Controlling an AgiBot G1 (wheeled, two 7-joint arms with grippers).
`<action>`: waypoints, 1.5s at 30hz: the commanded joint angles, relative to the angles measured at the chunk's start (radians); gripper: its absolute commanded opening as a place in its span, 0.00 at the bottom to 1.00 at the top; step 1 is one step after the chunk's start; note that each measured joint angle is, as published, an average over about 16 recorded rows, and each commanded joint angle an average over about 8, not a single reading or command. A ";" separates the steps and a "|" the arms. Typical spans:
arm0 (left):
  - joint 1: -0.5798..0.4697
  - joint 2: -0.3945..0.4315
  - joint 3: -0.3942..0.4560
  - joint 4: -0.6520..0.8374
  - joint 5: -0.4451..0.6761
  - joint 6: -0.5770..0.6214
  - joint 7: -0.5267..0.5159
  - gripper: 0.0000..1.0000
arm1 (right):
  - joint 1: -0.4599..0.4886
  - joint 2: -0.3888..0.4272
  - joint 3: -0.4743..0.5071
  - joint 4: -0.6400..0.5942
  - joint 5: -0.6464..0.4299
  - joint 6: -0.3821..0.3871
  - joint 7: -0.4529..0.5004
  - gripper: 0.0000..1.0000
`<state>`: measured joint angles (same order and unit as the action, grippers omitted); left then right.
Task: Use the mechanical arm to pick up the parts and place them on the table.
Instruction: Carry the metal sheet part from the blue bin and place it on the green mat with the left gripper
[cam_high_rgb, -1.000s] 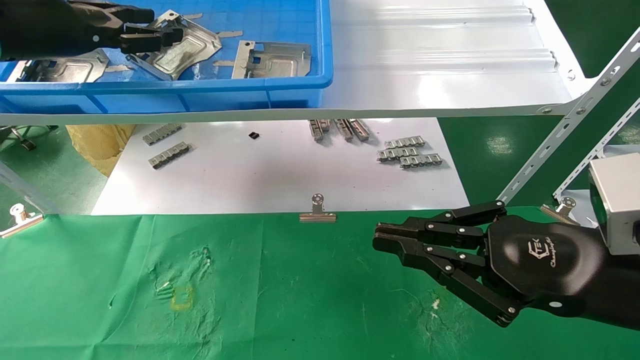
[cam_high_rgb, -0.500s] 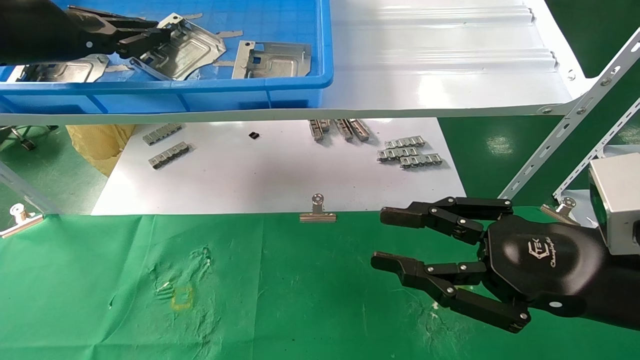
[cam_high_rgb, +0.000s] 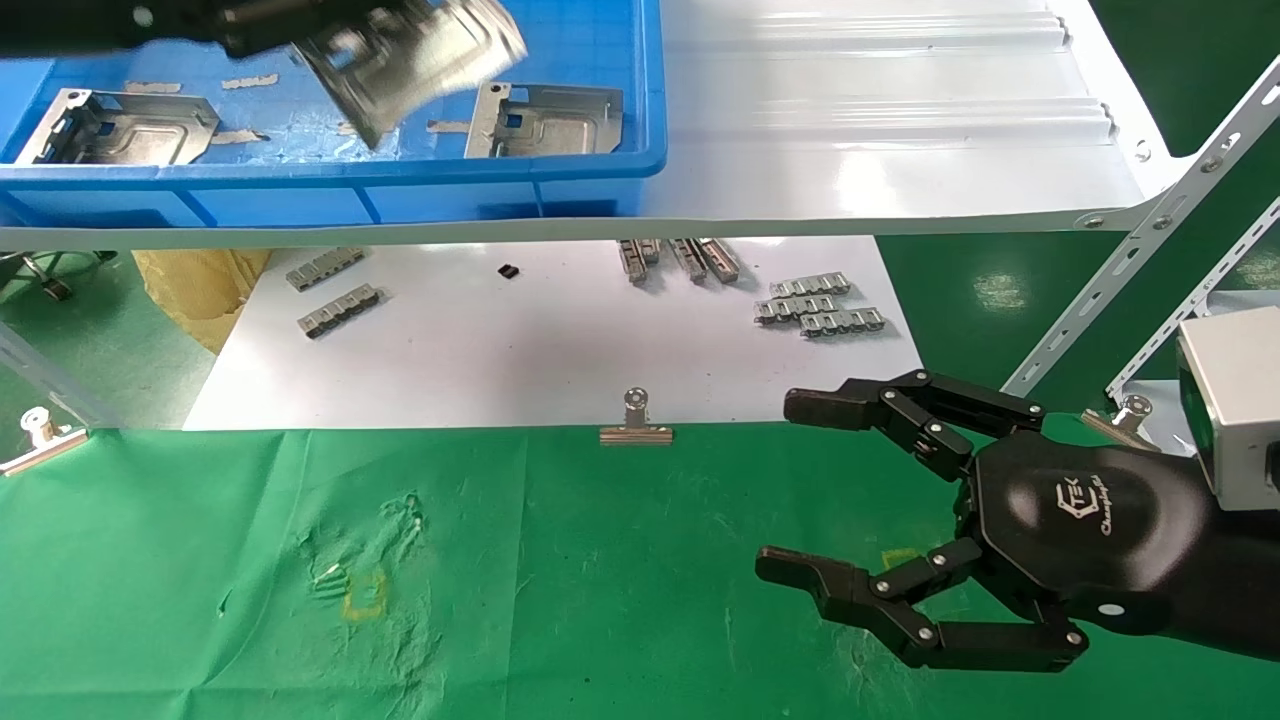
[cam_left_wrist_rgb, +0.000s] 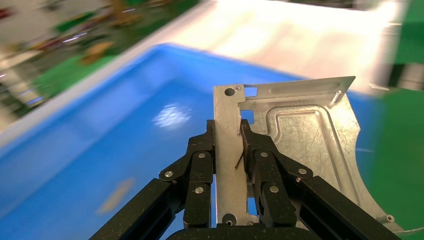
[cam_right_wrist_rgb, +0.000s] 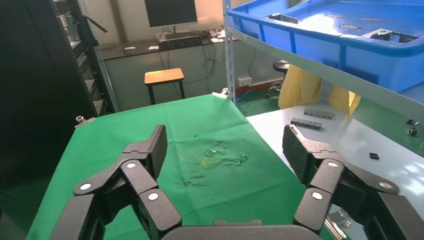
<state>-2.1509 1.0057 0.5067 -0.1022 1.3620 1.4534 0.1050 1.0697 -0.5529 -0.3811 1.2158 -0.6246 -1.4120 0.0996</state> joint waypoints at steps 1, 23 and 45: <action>-0.006 -0.005 -0.007 -0.006 -0.011 0.089 0.016 0.00 | 0.000 0.000 0.000 0.000 0.000 0.000 0.000 1.00; 0.338 -0.217 0.355 -0.550 -0.188 0.128 0.219 0.00 | 0.000 0.000 0.000 0.000 0.000 0.000 0.000 1.00; 0.390 -0.093 0.451 -0.098 -0.095 0.100 0.623 1.00 | 0.000 0.000 0.000 0.000 0.000 0.000 0.000 1.00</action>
<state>-1.7575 0.9078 0.9528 -0.2053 1.2612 1.5466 0.7309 1.0697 -0.5529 -0.3811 1.2158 -0.6245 -1.4120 0.0996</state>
